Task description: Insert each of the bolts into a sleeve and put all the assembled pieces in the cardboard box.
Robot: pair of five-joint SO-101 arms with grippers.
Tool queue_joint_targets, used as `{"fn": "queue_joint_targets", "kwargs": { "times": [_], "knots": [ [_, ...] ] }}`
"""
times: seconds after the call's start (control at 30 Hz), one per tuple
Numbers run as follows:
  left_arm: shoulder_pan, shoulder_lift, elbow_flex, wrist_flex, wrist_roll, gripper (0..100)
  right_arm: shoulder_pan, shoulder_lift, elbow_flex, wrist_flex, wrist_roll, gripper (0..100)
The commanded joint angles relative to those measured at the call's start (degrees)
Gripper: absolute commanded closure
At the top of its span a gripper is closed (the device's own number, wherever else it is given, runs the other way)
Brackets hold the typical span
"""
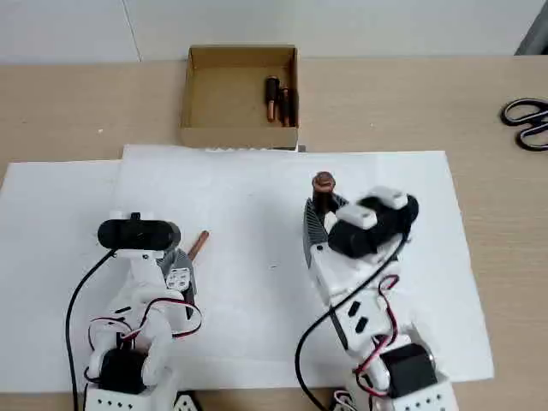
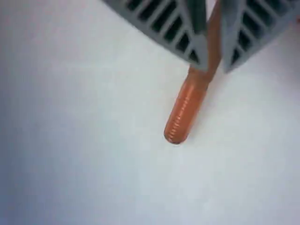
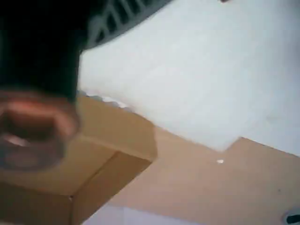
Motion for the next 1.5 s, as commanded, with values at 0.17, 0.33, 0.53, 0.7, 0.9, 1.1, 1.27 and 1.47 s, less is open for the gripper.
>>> {"fn": "queue_joint_targets", "kwargs": {
  "times": [0.17, 0.33, 0.53, 0.7, 0.9, 1.1, 1.27, 1.47],
  "knots": [
    [-0.4, -0.5, 1.5, -2.5, -0.3, 99, 3.5, 34.2, -25.5, -2.6, -2.8, 99.5],
    [-0.4, -0.5, 1.5, -2.5, -0.2, 99, 4.4, 55.6, -42.2, -6.6, -2.7, 99.5],
    [-0.4, -0.5, 1.5, -2.5, -0.2, 99, 4.5, 81.5, -67.1, -7.9, -2.6, 99.5],
    [-0.4, -0.5, 1.5, -2.5, -0.2, 99, 4.5, 100.7, -87.2, -7.8, -2.4, 99.5],
    [-0.4, -0.5, 1.5, -2.4, 0.2, 99, 4.5, 120.5, -107.9, -7.8, -2.2, 99.5],
    [-0.4, -0.5, 1.5, -2.4, 0.3, 99, 4.5, 137.0, -124.1, -8.2, -2.5, 99.5],
    [-0.4, -0.5, 1.5, -2.4, 0.3, 99, 4.4, 148.7, -138.3, -8.3, -2.6, 99.5],
    [0.0, -0.5, 1.5, -2.4, 3.7, 99, 4.3, 161.5, -154.9, -8.1, -2.4, 99.1]
  ]
}}
